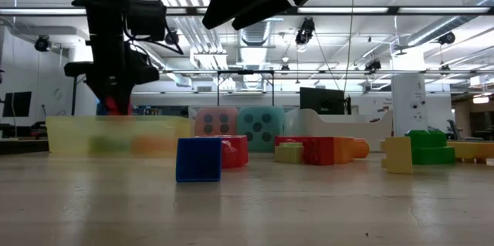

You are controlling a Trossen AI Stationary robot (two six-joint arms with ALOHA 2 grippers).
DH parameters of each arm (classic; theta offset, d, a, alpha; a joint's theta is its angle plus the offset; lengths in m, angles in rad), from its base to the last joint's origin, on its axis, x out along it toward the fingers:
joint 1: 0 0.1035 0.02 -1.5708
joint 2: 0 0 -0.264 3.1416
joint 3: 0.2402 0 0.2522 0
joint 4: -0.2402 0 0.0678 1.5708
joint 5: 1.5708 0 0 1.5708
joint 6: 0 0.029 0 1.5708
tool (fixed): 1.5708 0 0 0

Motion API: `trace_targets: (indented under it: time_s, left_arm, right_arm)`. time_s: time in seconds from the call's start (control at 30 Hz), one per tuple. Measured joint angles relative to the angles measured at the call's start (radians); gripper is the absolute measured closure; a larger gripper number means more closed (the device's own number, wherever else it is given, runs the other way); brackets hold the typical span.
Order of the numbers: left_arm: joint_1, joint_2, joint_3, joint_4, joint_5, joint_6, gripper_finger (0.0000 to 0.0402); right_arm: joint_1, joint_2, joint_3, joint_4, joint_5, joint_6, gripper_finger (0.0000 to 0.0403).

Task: Pick & Place Toys
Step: Put the red game piece into the yellow bin

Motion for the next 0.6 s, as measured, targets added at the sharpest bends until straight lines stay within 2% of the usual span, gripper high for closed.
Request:
trace_targets:
  time_s: [0.6]
  left_arm:
    - [0.044,0.043,0.000,-0.016,0.010,0.000,0.0286]
  right_arm:
    - [0.000,0.000,0.000,0.000,0.000,0.000,0.0038]
